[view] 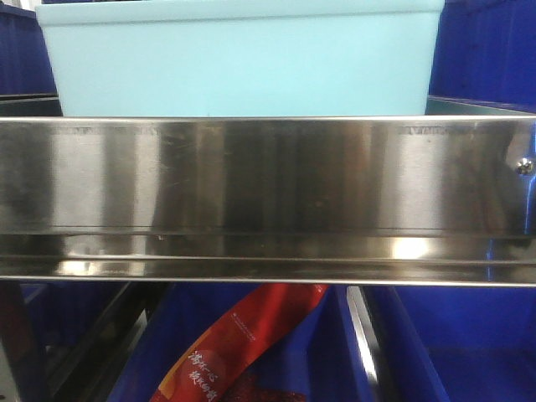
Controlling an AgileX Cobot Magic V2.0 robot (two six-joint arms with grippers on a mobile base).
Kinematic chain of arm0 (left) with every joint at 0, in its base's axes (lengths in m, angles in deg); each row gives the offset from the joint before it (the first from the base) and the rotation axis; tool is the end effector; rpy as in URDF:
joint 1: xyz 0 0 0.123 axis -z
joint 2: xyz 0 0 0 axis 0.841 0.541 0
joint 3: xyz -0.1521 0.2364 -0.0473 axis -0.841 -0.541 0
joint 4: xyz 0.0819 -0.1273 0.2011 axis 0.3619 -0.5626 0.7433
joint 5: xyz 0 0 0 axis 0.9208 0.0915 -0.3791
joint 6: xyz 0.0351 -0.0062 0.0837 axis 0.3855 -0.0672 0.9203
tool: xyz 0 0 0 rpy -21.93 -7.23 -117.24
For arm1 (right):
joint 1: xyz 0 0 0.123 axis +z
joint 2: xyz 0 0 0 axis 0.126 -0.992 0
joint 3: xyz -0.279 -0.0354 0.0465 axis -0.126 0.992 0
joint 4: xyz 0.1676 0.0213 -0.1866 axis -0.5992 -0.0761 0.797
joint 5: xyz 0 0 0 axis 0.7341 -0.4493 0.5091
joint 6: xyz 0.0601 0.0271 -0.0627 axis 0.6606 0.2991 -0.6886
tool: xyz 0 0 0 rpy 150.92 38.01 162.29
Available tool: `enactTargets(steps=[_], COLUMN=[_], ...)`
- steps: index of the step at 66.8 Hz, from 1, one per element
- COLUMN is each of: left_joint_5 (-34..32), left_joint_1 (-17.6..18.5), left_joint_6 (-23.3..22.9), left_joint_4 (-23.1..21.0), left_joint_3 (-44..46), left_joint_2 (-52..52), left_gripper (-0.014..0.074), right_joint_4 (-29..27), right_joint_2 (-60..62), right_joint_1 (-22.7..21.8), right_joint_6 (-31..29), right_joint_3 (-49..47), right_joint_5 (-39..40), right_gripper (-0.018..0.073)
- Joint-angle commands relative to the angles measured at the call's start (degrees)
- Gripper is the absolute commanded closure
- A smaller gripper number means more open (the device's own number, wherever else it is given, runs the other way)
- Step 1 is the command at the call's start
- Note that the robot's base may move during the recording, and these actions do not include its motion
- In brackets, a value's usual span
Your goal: Fetch blue bin and place on conveyor start
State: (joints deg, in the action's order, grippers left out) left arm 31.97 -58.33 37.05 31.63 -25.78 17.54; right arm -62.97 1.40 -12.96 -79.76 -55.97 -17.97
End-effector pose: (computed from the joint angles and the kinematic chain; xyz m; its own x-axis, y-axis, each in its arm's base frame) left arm 0.0566 0.0010 0.2101 0.0565 0.0191 -0.9982 -0.0186 0.9997 0.0180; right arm 0.0567 -0.0051 0.2061 0.0252 0.0365 -0.9990 0.0932 0.9949 0.0387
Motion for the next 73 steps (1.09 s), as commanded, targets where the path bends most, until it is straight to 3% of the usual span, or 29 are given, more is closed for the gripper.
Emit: enactTargets(steps=[1,28,49,55,61,67,73], left_joint_5=[-0.74,-1.02,-6.19,-8.77,-4.58,4.08,10.56], left_joint_1=[0.32,0.32,0.32,0.32,0.32,0.32,0.32], left_joint_6=[0.24,0.24,0.24,0.24,0.24,0.24,0.24], left_joint_4=[-0.31,-0.31,-1.19,-1.46,-1.46,-0.55,-0.41], left_joint_3=[0.1,0.1,0.1,0.1,3.97,11.1,18.41], left_joint_2=[-0.2,-0.2,-0.2,-0.2,-0.2,-0.2,2.51], left_gripper=[0.0707,0.0707,0.0707,0.0707,0.0707,0.0701,0.0625], right_joint_4=[0.33,0.33,0.33,-1.84,-2.43,-2.43,-2.8], right_joint_2=[0.21,0.21,0.21,0.21,0.21,0.21,-1.18], right_joint_1=[0.11,0.11,0.11,0.11,0.21,0.21,0.21], right_joint_6=[-0.21,-0.21,-0.21,-0.21,-0.21,-0.21,-0.21], right_joint_3=[-0.26,-0.26,-0.26,-0.26,-4.63,-13.55,-22.63], right_joint_5=[1.21,2.04,5.14,6.99,3.29,-7.26,-15.08], right_gripper=[0.0721,0.0721,0.0721,0.0721,0.0721,0.0721,0.0695])
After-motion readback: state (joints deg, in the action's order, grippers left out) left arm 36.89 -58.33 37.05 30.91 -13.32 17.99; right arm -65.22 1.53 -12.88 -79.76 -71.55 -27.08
